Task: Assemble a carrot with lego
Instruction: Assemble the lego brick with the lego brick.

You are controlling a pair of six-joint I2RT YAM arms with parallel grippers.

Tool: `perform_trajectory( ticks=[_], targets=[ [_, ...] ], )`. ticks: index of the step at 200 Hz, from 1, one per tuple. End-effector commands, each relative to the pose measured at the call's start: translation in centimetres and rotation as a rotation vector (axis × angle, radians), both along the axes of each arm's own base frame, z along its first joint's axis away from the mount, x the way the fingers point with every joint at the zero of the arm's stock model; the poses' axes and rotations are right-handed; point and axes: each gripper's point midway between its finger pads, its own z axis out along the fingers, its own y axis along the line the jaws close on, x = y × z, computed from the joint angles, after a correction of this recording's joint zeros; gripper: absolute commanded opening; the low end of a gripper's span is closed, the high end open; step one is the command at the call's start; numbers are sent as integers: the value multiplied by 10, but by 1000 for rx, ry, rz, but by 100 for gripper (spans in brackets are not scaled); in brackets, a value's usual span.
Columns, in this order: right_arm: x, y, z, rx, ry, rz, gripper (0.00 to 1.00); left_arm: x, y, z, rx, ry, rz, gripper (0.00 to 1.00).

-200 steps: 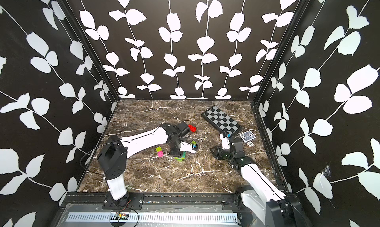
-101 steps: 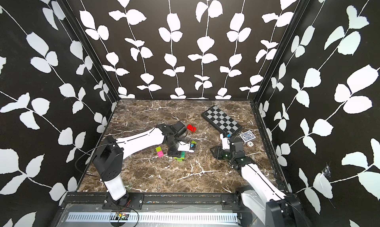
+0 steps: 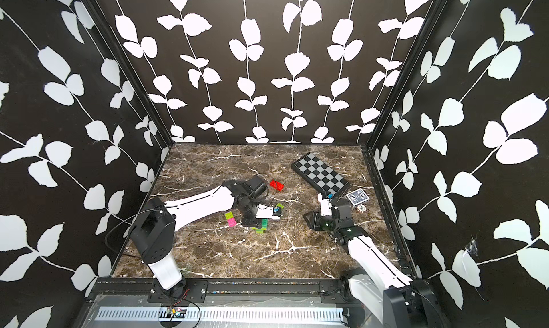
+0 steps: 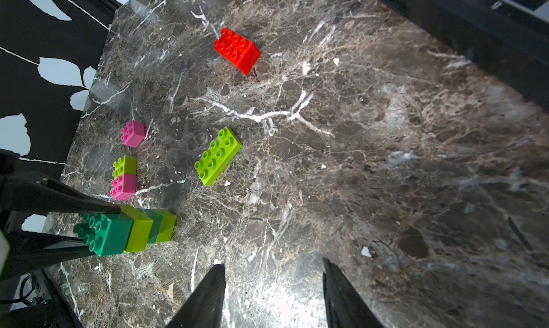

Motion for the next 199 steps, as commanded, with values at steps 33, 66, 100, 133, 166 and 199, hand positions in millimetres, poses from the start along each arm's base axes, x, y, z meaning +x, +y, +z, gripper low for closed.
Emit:
perform_trajectory(
  ticks=[33, 66, 100, 133, 166, 199],
  targets=[
    [1, 3, -4, 9, -7, 11, 53, -56, 69, -57, 297, 232, -7, 19],
    [2, 5, -5, 14, -2, 14, 53, -57, 74, -52, 280, 256, -4, 23],
    [1, 4, -8, 11, 1, 9, 53, -59, 73, -56, 260, 302, 7, 25],
    [0, 4, -9, 19, 1, 5, 53, -62, 80, -68, 316, 314, 1, 27],
    [-1, 3, -10, 11, 2, 7, 53, -50, 73, -59, 267, 241, -8, 31],
    [1, 4, -7, 19, -1, 10, 53, -32, 56, -47, 228, 177, 31, 34]
  ],
)
